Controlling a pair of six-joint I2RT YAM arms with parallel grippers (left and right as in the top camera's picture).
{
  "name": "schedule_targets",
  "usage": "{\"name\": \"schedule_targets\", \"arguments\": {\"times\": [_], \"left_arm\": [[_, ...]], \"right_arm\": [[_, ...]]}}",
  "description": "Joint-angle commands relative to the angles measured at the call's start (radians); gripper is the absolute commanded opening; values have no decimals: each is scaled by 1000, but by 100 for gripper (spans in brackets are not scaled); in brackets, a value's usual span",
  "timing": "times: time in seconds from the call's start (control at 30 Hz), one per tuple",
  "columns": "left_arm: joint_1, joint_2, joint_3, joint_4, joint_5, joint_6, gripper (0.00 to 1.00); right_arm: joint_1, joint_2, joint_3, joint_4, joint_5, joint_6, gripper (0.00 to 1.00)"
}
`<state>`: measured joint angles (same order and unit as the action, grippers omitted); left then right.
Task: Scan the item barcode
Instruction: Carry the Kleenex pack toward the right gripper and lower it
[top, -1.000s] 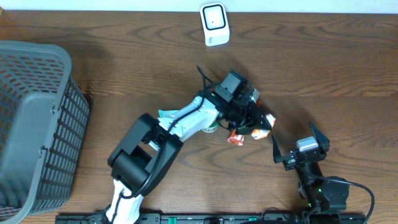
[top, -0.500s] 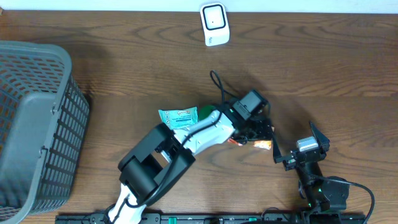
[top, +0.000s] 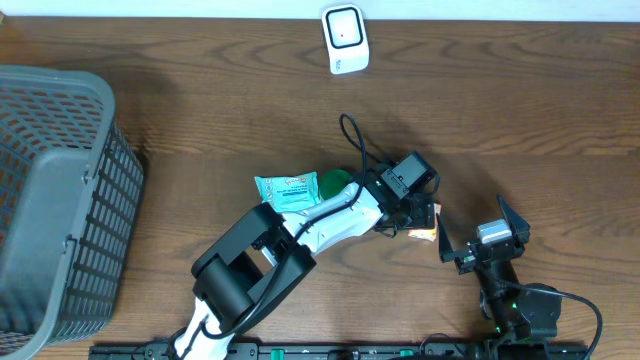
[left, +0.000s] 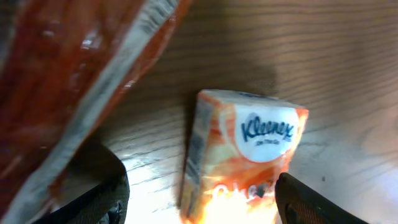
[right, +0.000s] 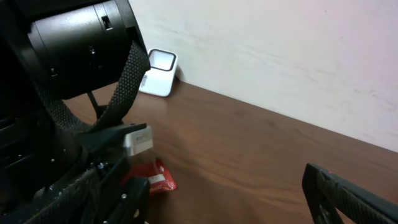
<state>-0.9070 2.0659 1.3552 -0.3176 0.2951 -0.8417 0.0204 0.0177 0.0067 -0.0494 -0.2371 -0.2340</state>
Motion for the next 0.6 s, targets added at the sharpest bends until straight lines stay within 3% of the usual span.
{"name": "schedule_targets", "arguments": {"times": [0.0, 0.13, 0.3, 0.57], "left_arm": [[3, 10, 0, -26, -66, -2, 75], [5, 10, 0, -26, -80, -2, 70], [12, 10, 0, -72, -134, -3, 45], [10, 10, -2, -136, -150, -2, 43]], "right_arm": [[-6, -2, -1, -4, 0, 13, 99], [-6, -2, -1, -4, 0, 13, 99], [-6, -2, -1, -4, 0, 13, 99], [-6, -2, -1, -4, 0, 13, 99]]}}
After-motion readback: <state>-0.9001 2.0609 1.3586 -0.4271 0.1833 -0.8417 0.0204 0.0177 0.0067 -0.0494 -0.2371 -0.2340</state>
